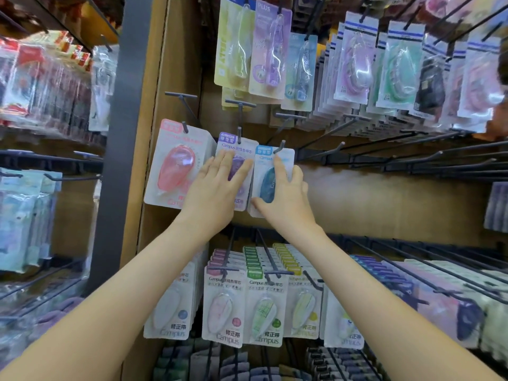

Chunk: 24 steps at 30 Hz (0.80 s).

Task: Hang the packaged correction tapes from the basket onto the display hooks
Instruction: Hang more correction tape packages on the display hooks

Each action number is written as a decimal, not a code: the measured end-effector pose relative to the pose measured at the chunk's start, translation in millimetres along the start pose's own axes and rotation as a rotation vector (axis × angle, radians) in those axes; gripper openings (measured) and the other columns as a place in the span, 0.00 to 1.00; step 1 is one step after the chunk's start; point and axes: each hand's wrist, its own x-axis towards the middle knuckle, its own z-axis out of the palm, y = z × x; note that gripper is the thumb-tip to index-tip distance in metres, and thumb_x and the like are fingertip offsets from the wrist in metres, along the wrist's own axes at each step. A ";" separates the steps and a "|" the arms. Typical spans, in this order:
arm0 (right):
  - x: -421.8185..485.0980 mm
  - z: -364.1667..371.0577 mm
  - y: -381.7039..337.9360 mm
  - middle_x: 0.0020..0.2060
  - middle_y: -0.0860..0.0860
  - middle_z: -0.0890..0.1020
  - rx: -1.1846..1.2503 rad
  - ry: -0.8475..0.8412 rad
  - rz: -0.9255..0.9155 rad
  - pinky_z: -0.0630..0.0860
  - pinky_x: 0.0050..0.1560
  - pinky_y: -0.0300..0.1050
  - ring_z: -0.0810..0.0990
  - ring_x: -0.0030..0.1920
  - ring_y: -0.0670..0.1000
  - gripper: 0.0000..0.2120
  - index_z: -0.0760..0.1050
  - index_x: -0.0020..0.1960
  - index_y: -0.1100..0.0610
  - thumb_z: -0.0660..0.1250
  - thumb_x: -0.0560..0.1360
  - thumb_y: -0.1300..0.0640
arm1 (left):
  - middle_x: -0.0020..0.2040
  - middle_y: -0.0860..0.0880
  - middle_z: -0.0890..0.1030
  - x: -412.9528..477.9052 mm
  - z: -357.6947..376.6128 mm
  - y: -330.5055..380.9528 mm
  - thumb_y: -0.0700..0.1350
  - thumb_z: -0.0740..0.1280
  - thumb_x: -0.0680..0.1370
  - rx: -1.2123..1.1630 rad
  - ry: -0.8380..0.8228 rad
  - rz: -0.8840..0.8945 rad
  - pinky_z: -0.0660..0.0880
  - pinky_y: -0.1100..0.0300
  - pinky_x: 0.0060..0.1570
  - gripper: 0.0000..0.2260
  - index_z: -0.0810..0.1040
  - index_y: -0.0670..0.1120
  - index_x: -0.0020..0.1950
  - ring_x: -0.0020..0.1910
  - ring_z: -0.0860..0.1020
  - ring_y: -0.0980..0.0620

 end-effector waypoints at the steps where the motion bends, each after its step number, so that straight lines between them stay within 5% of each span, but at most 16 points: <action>1: -0.8 -2.7 -0.5 0.71 0.54 0.55 -0.021 0.004 -0.005 0.68 0.63 0.51 0.61 0.66 0.57 0.41 0.45 0.78 0.48 0.68 0.76 0.48 | 0.78 0.38 0.46 0.0 -4.8 -1.8 0.44 0.61 0.79 -0.036 -0.024 -0.005 0.49 0.52 0.74 0.35 0.42 0.47 0.79 0.77 0.46 0.41; 8: 0.6 -28.1 3.9 0.73 0.54 0.53 -0.205 -0.098 -0.010 0.70 0.63 0.56 0.58 0.68 0.59 0.39 0.46 0.77 0.44 0.66 0.76 0.54 | 0.76 0.43 0.52 7.3 -51.4 -16.5 0.41 0.63 0.78 -0.236 -0.206 0.005 0.65 0.55 0.66 0.32 0.52 0.50 0.78 0.72 0.61 0.42; 15: 4.5 -44.1 7.5 0.68 0.55 0.60 -0.244 -0.165 -0.010 0.71 0.59 0.54 0.61 0.65 0.57 0.38 0.46 0.77 0.42 0.66 0.76 0.52 | 0.73 0.51 0.58 15.1 -63.5 -22.3 0.39 0.64 0.77 -0.441 -0.341 -0.062 0.72 0.68 0.34 0.34 0.52 0.56 0.78 0.50 0.72 0.51; 19: -2.4 -30.0 -6.6 0.69 0.54 0.58 -0.126 -0.145 0.029 0.70 0.60 0.49 0.61 0.66 0.56 0.41 0.45 0.78 0.46 0.68 0.75 0.45 | 0.77 0.47 0.54 4.9 -53.6 -14.6 0.42 0.63 0.79 -0.359 -0.265 -0.075 0.72 0.62 0.54 0.33 0.48 0.55 0.78 0.64 0.71 0.48; 24: 1.7 -12.3 -9.9 0.70 0.55 0.56 -0.043 -0.105 0.084 0.71 0.58 0.51 0.64 0.65 0.58 0.44 0.45 0.78 0.46 0.70 0.73 0.44 | 0.76 0.40 0.54 2.6 -27.7 -7.9 0.43 0.62 0.79 -0.063 -0.137 -0.016 0.74 0.56 0.58 0.34 0.44 0.49 0.79 0.67 0.67 0.44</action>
